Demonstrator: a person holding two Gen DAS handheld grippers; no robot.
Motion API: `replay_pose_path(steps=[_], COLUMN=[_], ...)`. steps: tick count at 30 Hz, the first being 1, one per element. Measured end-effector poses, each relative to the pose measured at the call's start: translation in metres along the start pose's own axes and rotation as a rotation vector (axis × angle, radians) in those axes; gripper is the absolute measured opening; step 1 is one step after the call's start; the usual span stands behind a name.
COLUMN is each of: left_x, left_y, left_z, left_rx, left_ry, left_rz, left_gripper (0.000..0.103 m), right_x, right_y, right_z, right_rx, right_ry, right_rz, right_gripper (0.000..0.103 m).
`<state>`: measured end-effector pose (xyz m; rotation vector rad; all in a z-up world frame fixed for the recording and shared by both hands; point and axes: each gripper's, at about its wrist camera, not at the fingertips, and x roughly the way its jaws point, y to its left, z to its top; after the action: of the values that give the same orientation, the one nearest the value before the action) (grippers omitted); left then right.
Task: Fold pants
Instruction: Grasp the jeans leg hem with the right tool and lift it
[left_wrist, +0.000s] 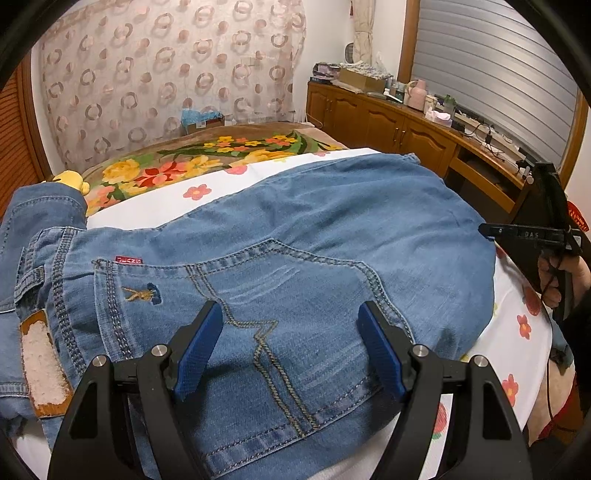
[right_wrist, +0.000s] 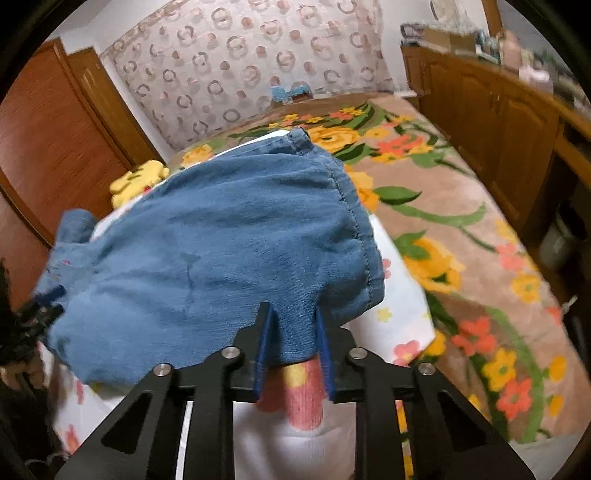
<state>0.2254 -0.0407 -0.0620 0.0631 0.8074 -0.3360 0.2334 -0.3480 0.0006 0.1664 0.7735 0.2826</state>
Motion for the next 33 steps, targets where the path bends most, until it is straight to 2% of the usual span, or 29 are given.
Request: replay_pose_path(steps=[1, 4, 13, 18, 25, 33], left_x=[-0.001, -0.005, -0.029, -0.045, -0.067, -0.099], left_y=[0.000, 0.001, 0.013, 0.026, 0.042, 0.053], left_z=[0.000, -0.002, -0.013, -0.024, -0.037, -0.050], left_rx=[0.000, -0.003, -0.019, -0.039, -0.062, -0.086], left_ry=[-0.001, -0.007, -0.039, -0.057, -0.083, -0.128], left_rz=[0.000, 0.000, 0.010, 0.036, 0.078, 0.115], left_gripper=[0.077, 0.077, 0.077, 0.077, 0.077, 0.077], right_x=[-0.001, -0.007, -0.039, -0.050, -0.060, -0.070], right_y=[0.000, 0.000, 0.023, 0.046, 0.093, 0.155], right_z=[0.001, 0.001, 0.003, -0.001, -0.004, -0.012], right_rx=[-0.008, -0.012, -0.094, -0.155, -0.256, -0.389], right_ry=[-0.007, -0.032, -0.149, -0.193, -0.249, -0.292], right_rz=[-0.018, -0.019, -0.093, -0.092, -0.013, 0.142], right_gripper=[0.012, 0.006, 0.005, 0.004, 0.004, 0.004])
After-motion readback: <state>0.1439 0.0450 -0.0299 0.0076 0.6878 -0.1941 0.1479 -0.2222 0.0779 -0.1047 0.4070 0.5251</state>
